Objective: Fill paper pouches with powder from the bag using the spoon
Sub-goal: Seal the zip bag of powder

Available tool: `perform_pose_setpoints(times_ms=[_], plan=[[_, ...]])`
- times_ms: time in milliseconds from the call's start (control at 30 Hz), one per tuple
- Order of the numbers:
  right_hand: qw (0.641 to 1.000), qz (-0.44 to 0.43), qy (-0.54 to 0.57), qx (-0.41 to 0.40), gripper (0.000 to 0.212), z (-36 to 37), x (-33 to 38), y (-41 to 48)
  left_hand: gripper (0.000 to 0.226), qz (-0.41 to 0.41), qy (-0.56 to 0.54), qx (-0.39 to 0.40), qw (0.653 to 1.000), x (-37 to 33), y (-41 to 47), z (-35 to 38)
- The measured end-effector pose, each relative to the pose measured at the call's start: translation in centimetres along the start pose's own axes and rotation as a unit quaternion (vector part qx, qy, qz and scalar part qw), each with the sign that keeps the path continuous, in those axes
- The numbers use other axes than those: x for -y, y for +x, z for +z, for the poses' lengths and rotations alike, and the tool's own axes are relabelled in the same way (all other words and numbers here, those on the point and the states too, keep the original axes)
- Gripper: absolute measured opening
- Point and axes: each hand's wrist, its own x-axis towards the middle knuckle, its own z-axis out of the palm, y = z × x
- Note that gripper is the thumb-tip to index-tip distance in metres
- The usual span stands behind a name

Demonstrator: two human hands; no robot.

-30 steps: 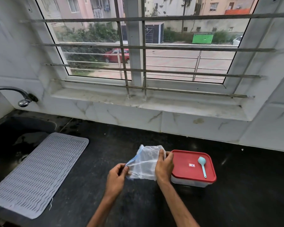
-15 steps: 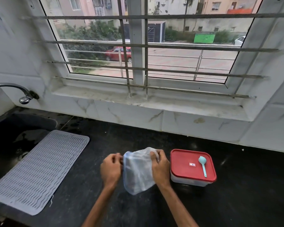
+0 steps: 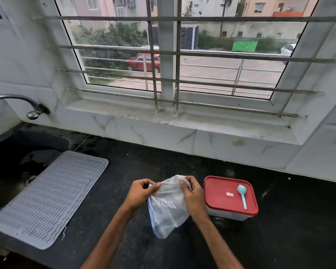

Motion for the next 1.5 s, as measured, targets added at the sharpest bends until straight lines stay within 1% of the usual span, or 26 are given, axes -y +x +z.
perform_pose_setpoints(times_ms=[100, 167, 267, 333, 400, 433, 467, 533, 567, 600, 667, 733, 800, 867, 967, 1033, 1067, 1100, 1133, 1167, 1200, 1267, 1333, 1400, 1467, 1500], plan=[[1.0, 0.019, 0.0, -0.002, 0.003, 0.2, 0.3, 0.1, 0.026, -0.015, -0.056, -0.062, 0.996, 0.6, -0.5, -0.7], [1.0, 0.019, -0.006, -0.016, 0.003, 0.8, 0.7, 0.0, 0.026, -0.016, -0.117, -0.103, 0.988, 1.0, -0.7, -1.3], [0.999, 0.021, -0.015, -0.046, 0.006, 1.4, 1.1, -0.2, 0.018, -0.025, -0.238, -0.168, 0.956, 1.0, -0.7, -1.4], [0.998, 0.038, -0.022, -0.043, 0.006, 1.7, 1.2, -0.3, 0.019, -0.026, -0.305, -0.208, 0.929, 1.0, -0.5, -1.3], [0.997, 0.065, -0.026, -0.02, 0.007, 2.0, 1.2, -0.2, 0.033, -0.041, -0.315, -0.207, 0.925, 1.1, -0.1, -1.1], [0.996, 0.08, -0.023, -0.014, 0.009, 2.2, 1.2, -0.1, 0.042, -0.066, -0.313, -0.171, 0.932, 1.2, -0.2, -0.9], [0.995, 0.095, -0.019, -0.018, 0.012, 2.2, 1.1, 0.0, 0.05, -0.095, -0.315, -0.105, 0.938, 1.3, -0.4, -0.8], [0.993, 0.111, -0.004, -0.03, 0.014, 2.1, 1.0, 0.2, 0.049, -0.143, -0.242, 0.032, 0.959, 1.2, -1.5, -0.7], [0.993, 0.115, 0.004, -0.034, 0.015, 2.0, 1.0, 0.1, 0.045, -0.165, -0.18, 0.074, 0.967, 1.2, -2.0, -0.7], [0.992, 0.119, 0.007, -0.034, 0.015, 1.8, 1.0, 0.1, 0.042, -0.179, -0.132, 0.089, 0.971, 1.5, -2.3, -0.6], [0.991, 0.132, 0.013, -0.01, 0.02, 1.3, 1.1, -0.1, 0.033, -0.169, -0.086, 0.046, 0.981, 2.5, -2.5, -0.6], [0.983, 0.171, 0.045, 0.052, 0.035, 0.7, 1.2, -0.2, 0.027, -0.11, -0.059, -0.028, 0.992, 3.1, -2.5, -0.9], [0.976, 0.179, 0.089, 0.087, 0.049, 0.0, 1.1, -0.1, 0.02, -0.061, -0.039, -0.051, 0.996, 2.5, -2.8, -1.2], [0.981, 0.153, 0.097, 0.064, 0.049, -0.5, 0.9, 0.0, 0.013, -0.024, 0.0, -0.07, 0.997, 1.7, -3.3, -1.4], [0.994, 0.104, 0.028, 0.004, 0.04, -1.3, 0.7, 0.6, 0.033, 0.018, 0.082, -0.13, 0.988, 1.8, -3.1, -2.5], [0.994, 0.082, -0.067, -0.036, 0.042, -1.5, 0.8, 1.0, 0.039, 0.035, 0.119, -0.155, 0.98, 2.0, -3.2, -2.6], [0.991, 0.089, -0.071, -0.065, 0.045, -1.4, 1.0, 1.1, 0.04, 0.04, 0.13, -0.164, 0.977, 2.1, -3.3, -2.3], [0.989, 0.117, -0.015, -0.088, 0.05, -1.0, 1.5, 0.9, 0.039, 0.042, 0.132, -0.181, 0.974, 2.0, -3.4, -1.8], [0.978, 0.17, 0.069, -0.101, 0.055, -0.3, 1.8, 0.5, 0.038, 0.043, 0.127, -0.206, 0.969, 1.8, -3.6, -1.2], [0.964, 0.215, 0.131, -0.09, 0.06, 0.4, 1.9, 0.0, 0.037, 0.048, 0.121, -0.234, 0.964, 1.6, -3.8, -0.5], [0.955, 0.246, 0.156, -0.054, 0.063, 1.4, 1.9, -0.9, 0.037, 0.056, 0.115, -0.254, 0.959, 1.5, -3.9, -0.1], [0.952, 0.274, 0.126, 0.048, 0.061, 3.3, 1.7, -3.3, 0.035, 0.069, 0.114, -0.273, 0.953, 1.2, -4.3, 0.7], [0.958, 0.252, 0.107, 0.087, 0.059, 4.4, 1.4, -4.9, 0.032, 0.077, 0.112, -0.276, 0.951, 1.0, -4.8, 0.9], [0.975, 0.195, 0.081, 0.062, 0.057, 4.3, 0.7, -5.0, 0.03, 0.074, 0.107, -0.288, 0.949, 0.9, -5.0, 0.6], [0.991, 0.127, 0.0, 0.033, 0.048, 3.3, 0.3, -4.6, 0.026, 0.048, 0.101, -0.317, 0.942, 1.1, -4.5, -0.2], [0.994, 0.093, -0.048, 0.024, 0.05, 2.7, -0.1, -4.5, 0.025, 0.027, 0.094, -0.336, 0.937, 1.5, -4.2, -0.6]])
